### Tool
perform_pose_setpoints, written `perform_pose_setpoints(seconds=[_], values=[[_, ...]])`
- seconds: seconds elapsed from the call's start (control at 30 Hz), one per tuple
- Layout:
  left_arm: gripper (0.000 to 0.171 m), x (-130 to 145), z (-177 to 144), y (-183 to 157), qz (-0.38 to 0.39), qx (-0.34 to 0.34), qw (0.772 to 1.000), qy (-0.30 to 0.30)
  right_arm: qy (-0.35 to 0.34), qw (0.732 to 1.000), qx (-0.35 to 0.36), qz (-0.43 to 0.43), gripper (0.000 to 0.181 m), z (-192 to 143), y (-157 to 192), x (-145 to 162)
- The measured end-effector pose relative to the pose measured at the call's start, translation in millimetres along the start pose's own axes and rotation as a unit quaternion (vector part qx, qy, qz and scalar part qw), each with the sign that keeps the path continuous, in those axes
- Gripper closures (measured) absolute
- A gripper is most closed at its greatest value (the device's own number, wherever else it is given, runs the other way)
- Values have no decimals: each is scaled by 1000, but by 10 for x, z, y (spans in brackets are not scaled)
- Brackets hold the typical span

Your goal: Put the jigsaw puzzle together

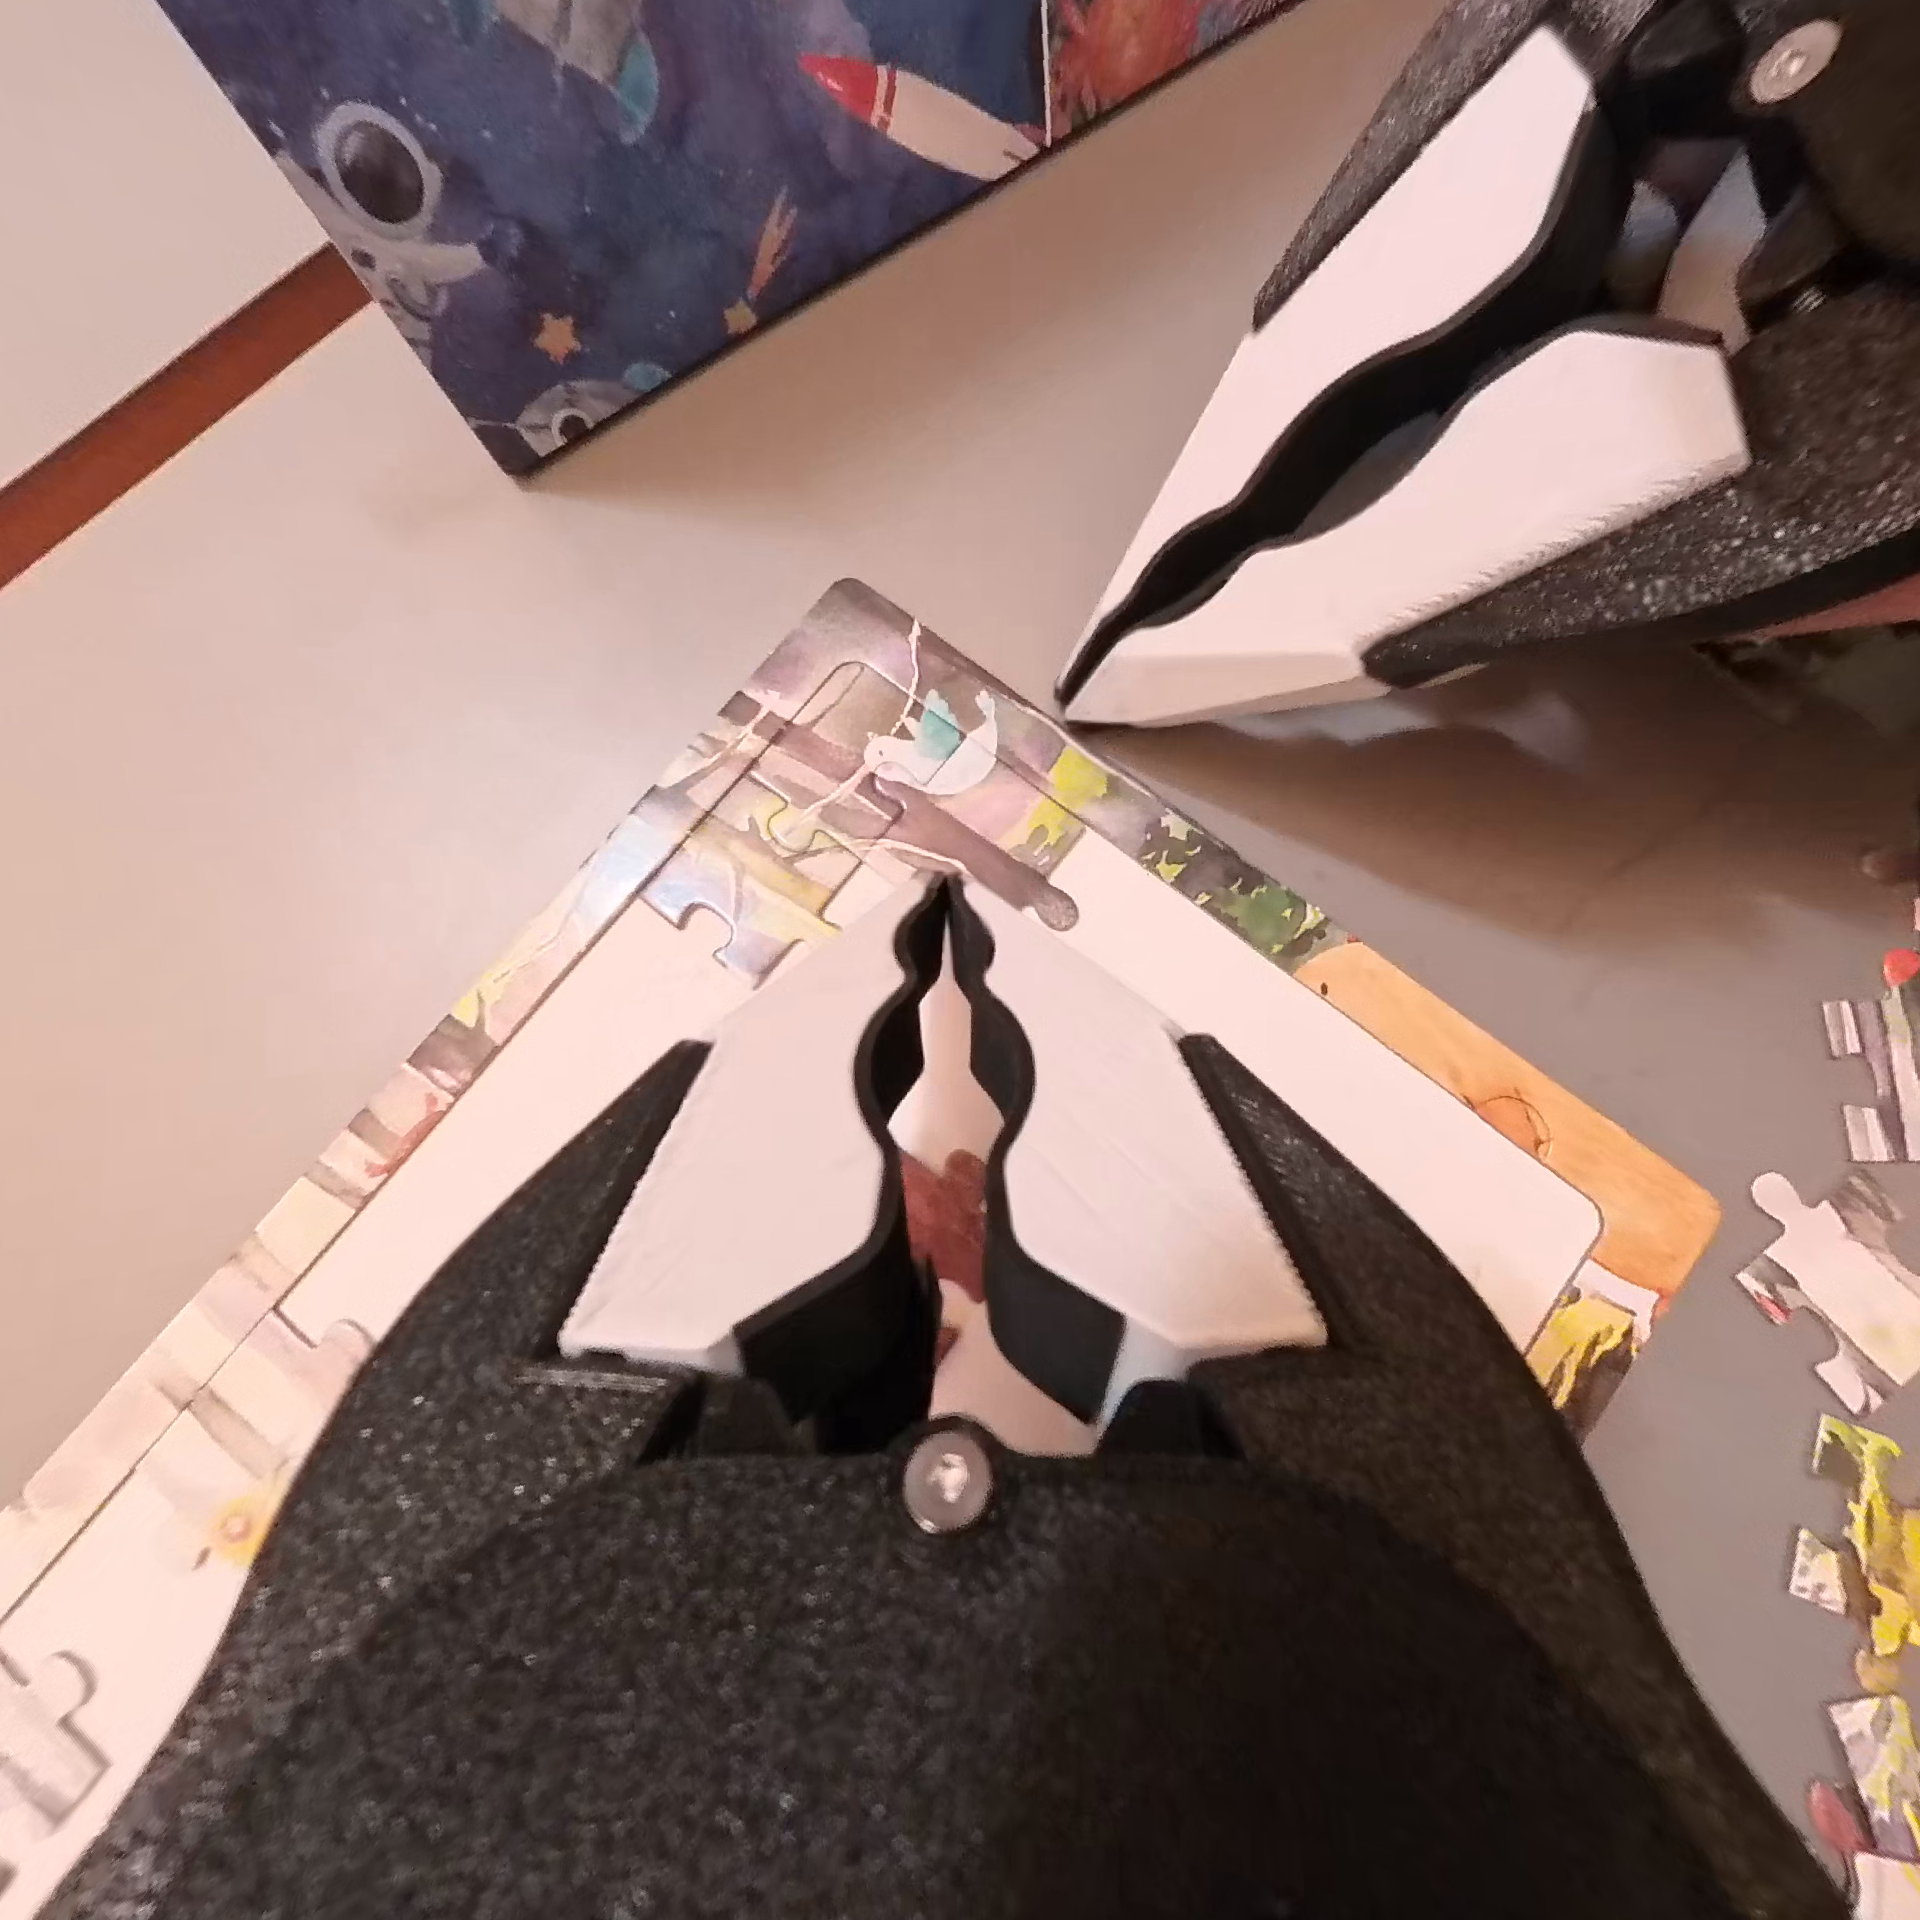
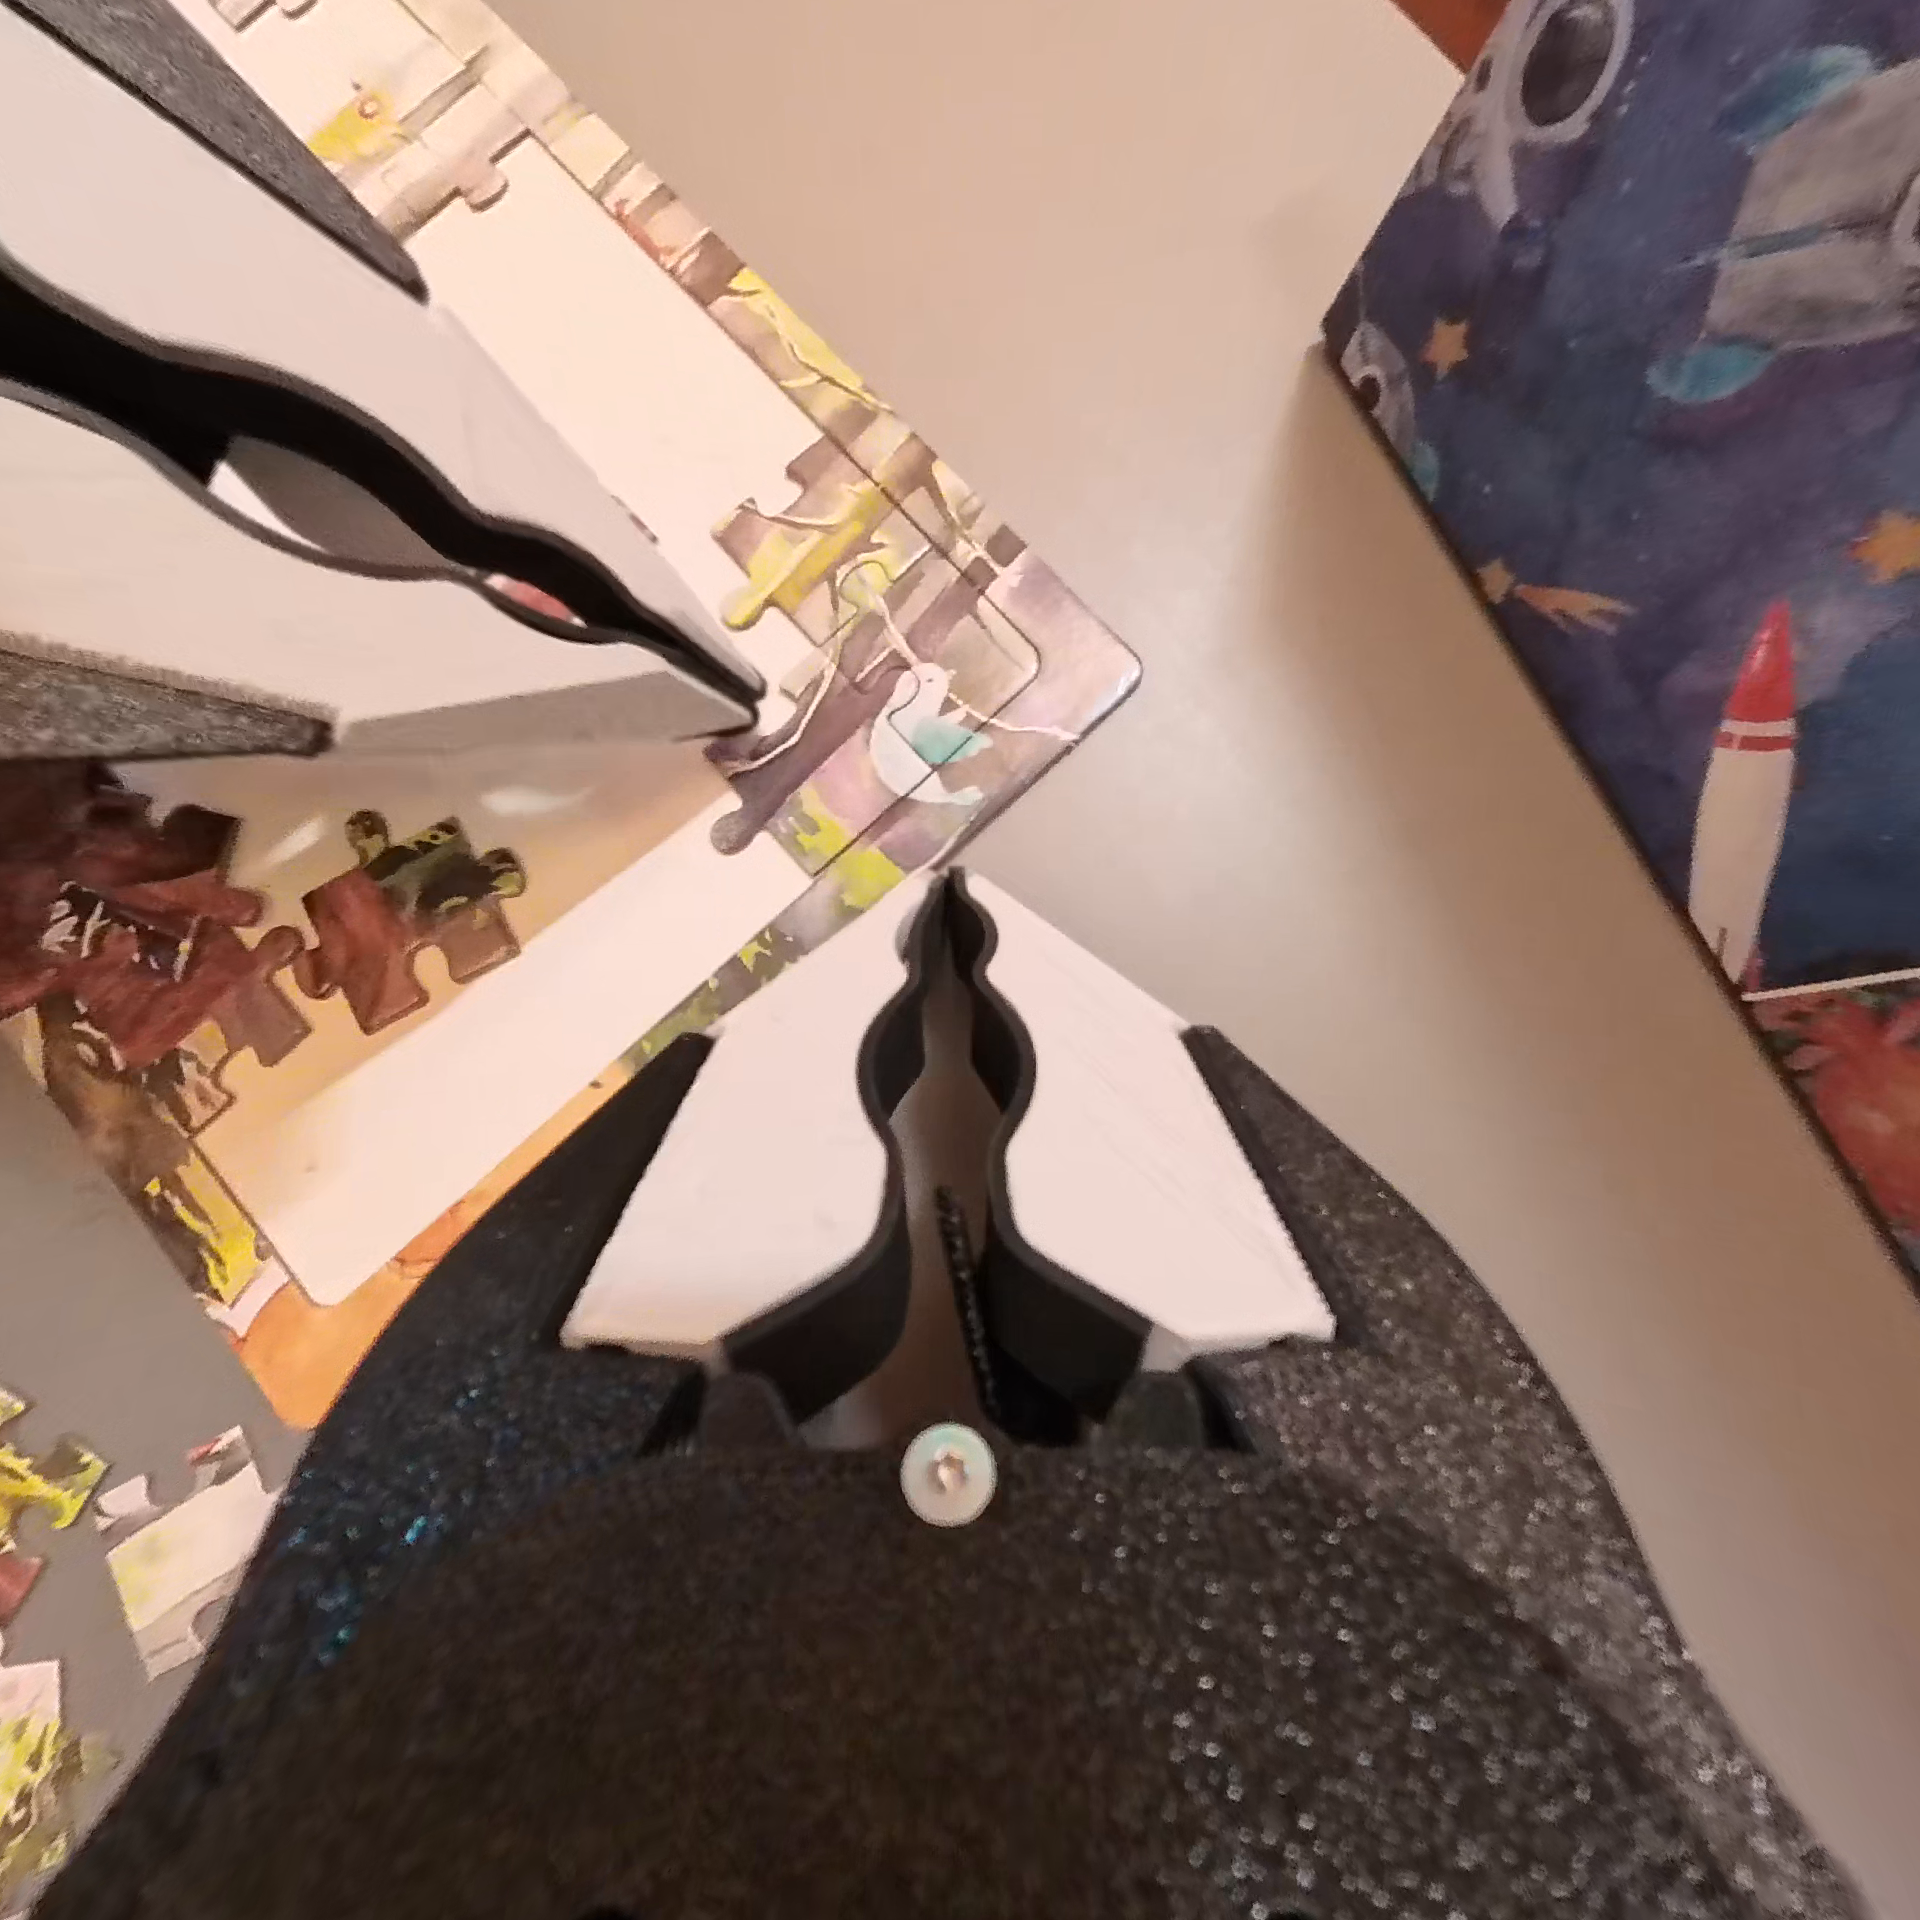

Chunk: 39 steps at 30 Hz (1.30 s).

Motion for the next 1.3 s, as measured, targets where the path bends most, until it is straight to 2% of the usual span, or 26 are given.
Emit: perform_pose_setpoints(seconds=[0.27,0.77,0.93,1.03,1.3], values=[[171,9,69,-67,3,11,1000,3,0,1000,-1,1,181,9,7,-3],[171,56,49,41,-10,3,1000,10,-3,1000,-4,7,181,8,0,3],[171,23,10,68,-20,-2,1000,-6,-5,1000,-7,11,181,8,-4,7],[171,-20,0,13,-22,19,999,-18,-5,1000,-7,11,181,7,-5,9],[171,5,87,-83,9,6,1000,-1,-4,1000,-4,12,181,6,-2,9]])
Point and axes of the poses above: each gripper's, where its closed fingertips meet, z out along the fingers, x out of its underside, y = z × x across the jaws, the point moved 9 cm from there along -z, back along the fingers, and after that the axes turned 8 degrees about -x, right-handed, at the moved point
